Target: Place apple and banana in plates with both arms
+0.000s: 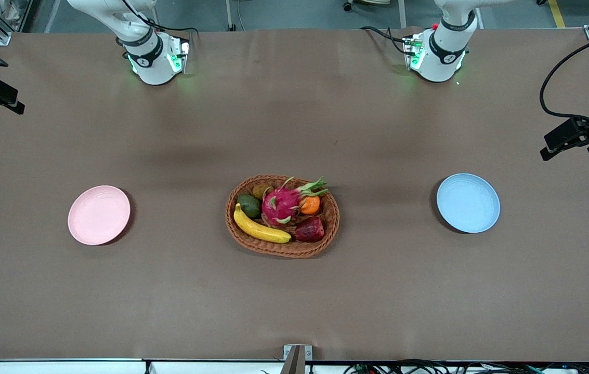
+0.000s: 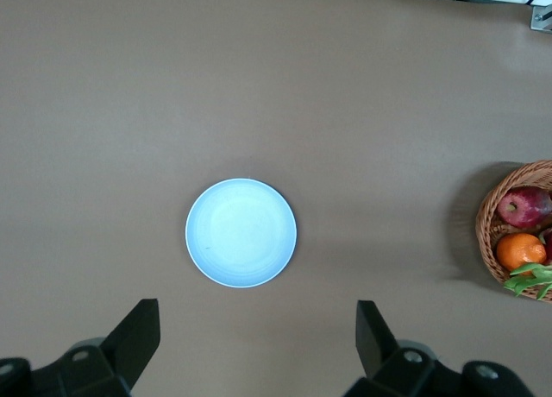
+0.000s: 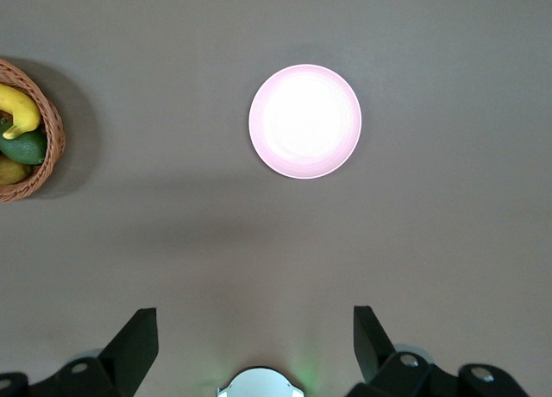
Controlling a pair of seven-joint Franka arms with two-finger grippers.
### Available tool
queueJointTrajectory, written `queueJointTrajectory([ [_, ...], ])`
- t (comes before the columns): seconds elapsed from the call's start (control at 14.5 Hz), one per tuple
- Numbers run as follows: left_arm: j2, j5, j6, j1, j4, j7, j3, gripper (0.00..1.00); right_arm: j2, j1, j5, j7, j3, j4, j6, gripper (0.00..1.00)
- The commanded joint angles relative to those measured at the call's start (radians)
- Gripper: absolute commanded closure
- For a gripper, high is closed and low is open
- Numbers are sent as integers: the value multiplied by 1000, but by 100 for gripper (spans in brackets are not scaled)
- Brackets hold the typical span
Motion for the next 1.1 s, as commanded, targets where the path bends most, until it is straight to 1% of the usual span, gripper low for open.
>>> queueJointTrajectory([
  [0.0, -8, -2, -21, 1, 10, 18, -2, 0, -28, 1, -7, -15, 0, -21, -1, 0],
  [0.69, -6, -2, -19, 1, 12, 12, -2, 0, -27, 4, -8, -15, 2, -19, -4, 0],
  [0.89, -6, -2, -19, 1, 12, 1, -24, 0, -24, 4, -10, -14, 3, -8, -3, 0],
  [1.03, -6, -4, -19, 3, 9, -1, -25, 0, -14, 8, -21, -12, 5, 10, -3, 0],
])
